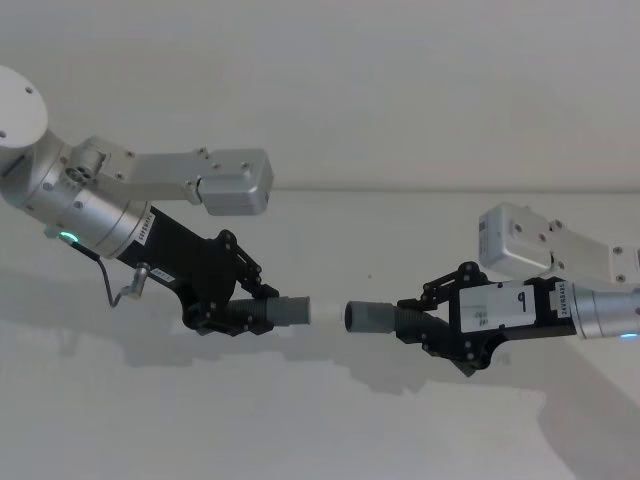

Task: Use both hands to pick up one end of the pipe from the table, align the ends, and insert them.

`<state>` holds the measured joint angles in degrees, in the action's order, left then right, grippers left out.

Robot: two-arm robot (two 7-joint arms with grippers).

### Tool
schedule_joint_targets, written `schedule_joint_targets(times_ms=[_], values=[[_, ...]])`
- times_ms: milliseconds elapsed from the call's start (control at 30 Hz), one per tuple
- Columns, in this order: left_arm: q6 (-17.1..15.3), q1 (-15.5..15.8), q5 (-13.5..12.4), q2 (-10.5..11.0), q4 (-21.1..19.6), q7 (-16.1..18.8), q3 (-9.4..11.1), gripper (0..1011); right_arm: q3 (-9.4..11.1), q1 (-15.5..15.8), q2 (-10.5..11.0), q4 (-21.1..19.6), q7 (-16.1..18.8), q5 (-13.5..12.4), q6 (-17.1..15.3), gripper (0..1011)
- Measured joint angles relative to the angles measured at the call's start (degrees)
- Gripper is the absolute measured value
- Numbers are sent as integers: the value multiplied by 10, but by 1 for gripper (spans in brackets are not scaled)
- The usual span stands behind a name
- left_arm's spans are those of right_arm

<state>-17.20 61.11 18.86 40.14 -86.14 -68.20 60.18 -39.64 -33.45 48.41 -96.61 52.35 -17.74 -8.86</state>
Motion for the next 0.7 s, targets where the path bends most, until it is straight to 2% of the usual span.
schedule_joint_targets(times_ms=[700], values=[[3, 12, 2, -1, 5, -4, 13, 343, -9, -11, -1, -3, -5, -1, -12, 283]])
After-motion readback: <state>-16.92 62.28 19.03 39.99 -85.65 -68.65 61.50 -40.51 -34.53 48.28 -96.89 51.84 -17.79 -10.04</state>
